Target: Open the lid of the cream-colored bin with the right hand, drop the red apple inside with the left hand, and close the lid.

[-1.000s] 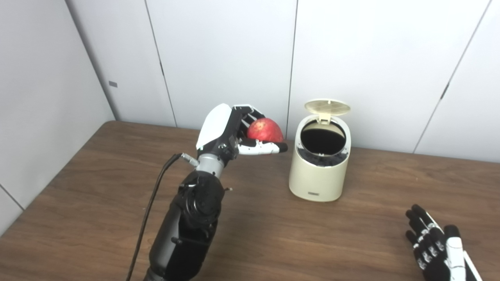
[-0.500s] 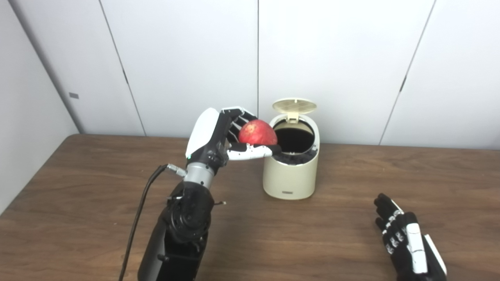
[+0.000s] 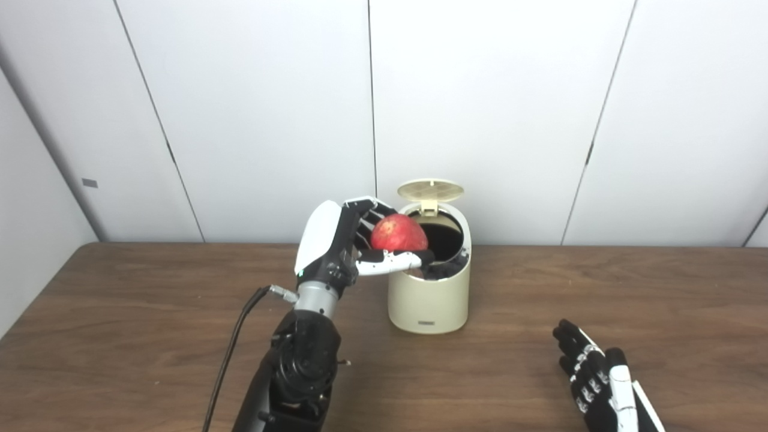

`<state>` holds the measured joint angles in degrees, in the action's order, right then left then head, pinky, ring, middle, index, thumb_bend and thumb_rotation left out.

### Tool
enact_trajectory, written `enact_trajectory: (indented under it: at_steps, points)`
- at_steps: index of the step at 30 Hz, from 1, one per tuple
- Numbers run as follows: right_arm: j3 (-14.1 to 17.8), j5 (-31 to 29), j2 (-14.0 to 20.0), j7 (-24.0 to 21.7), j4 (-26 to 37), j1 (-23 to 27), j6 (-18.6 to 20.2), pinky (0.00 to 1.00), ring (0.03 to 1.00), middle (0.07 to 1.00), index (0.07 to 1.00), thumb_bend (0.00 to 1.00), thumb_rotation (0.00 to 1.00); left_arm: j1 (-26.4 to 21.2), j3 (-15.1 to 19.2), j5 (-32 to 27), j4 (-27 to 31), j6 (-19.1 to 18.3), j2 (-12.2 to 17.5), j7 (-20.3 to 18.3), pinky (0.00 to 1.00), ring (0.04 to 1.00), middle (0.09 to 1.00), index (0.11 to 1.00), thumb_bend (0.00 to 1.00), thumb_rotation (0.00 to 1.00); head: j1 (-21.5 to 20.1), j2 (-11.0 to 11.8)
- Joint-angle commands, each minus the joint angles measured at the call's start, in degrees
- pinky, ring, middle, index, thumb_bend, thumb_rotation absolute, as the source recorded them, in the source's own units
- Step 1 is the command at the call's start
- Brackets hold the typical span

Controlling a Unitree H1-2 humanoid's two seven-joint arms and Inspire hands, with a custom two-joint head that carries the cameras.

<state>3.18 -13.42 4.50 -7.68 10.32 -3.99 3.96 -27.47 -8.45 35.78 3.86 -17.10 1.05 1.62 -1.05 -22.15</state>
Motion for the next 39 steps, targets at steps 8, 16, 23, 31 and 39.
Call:
enact_trajectory:
  at_steps: [8, 16, 23, 31, 39]
  points:
    - [-0.12, 0.26, -0.3, 0.1, -0.76, 0.93, -1.56, 1.0, 0.99, 0.924, 0.884, 0.52, 0.99, -5.69, -0.55, -0.6, -6.18, 5.97, -1.5, 6.76, 0.41, 0.431, 0.512, 0.478, 0.5, 0.0, 0.15, -0.03]
    - [-0.27, 0.77, -0.35, 0.3, -1.73, 1.25, -2.68, 1.0, 0.99, 0.915, 0.887, 0.52, 0.98, -7.48, -0.7, -2.17, -11.05, 9.41, -2.26, 10.05, 0.39, 0.415, 0.486, 0.489, 0.5, 0.0, 0.04, -0.16]
    - [-0.33, 0.86, -0.23, 0.14, -2.09, 1.34, -2.89, 1.0, 0.993, 0.921, 0.9, 0.53, 0.99, -8.51, -1.18, -2.98, -12.02, 9.31, -3.6, 11.33, 0.34, 0.431, 0.5, 0.491, 0.48, 0.0, 0.26, -0.27]
    - [-0.28, 0.25, -0.34, -0.08, -2.01, 1.34, -2.96, 1.0, 0.992, 0.917, 0.897, 0.53, 0.98, -9.38, -2.79, -1.76, -14.0, 9.45, -4.0, 12.68, 0.36, 0.447, 0.532, 0.456, 0.47, 0.0, 0.43, -0.48]
    - [-0.3, 0.5, -0.35, 0.42, -1.12, 1.14, -2.16, 1.0, 0.986, 0.916, 0.895, 0.53, 0.99, -9.19, -6.07, 1.51, -15.99, 9.3, -2.31, 13.08, 0.37, 0.457, 0.544, 0.454, 0.47, 0.0, 0.38, -0.73]
